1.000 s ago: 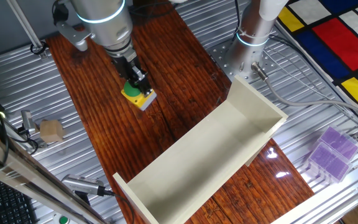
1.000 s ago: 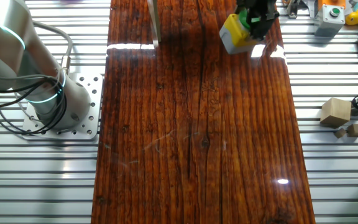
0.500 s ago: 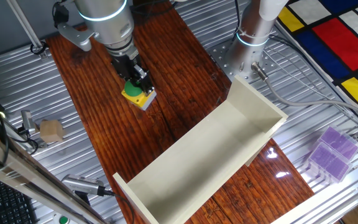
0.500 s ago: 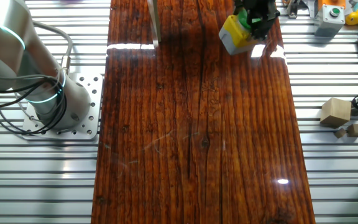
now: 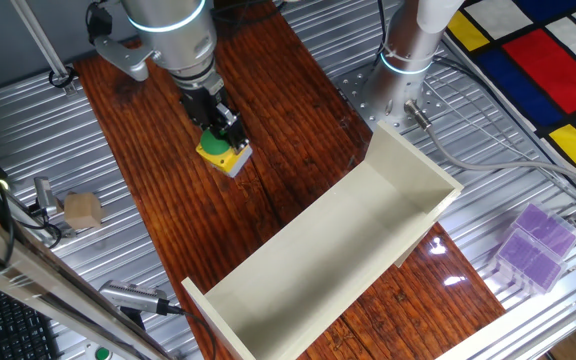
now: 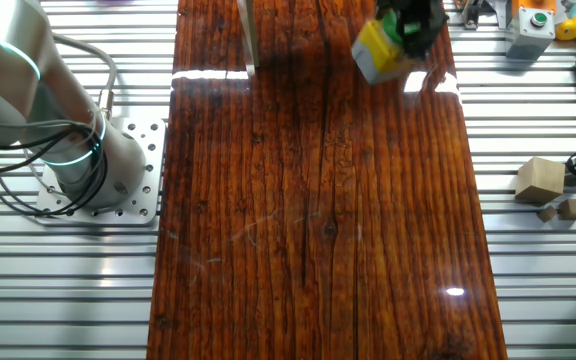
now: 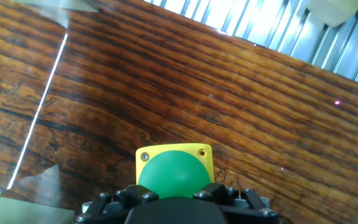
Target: Put the object on the shelf
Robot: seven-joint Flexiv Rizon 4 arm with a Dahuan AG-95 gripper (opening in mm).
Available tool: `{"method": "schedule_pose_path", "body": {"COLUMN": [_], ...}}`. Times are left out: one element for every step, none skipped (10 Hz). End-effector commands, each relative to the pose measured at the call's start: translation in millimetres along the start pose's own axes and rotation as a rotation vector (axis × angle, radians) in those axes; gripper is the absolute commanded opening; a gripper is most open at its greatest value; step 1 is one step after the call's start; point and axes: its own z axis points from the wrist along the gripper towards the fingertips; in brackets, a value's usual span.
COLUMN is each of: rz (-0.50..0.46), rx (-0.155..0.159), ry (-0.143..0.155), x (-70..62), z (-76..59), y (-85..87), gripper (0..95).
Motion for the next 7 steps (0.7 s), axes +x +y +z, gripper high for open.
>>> {"method": "schedule_pose_path", "body": {"rz": [0.079, 0.117, 0.145, 0.179, 0.197, 0.212, 0.224], "rx": [-0.002, -0.003, -0.004, -0.007, -0.010, -0.011, -0.012], "ry": [0.013, 0.017, 0.017, 0.015, 0.013, 0.013, 0.014], "x": [9.5, 12.7, 15.7, 19.2, 21.0, 22.0, 21.9], "z": [-37.4, -45.5, -50.8, -54.3, -55.1, -55.0, -54.2], "y": [63.8, 84.5, 102.5, 122.0, 133.2, 140.5, 143.5], "gripper": [0.0, 0.0, 0.0, 0.0, 0.0, 0.0, 0.0]}}
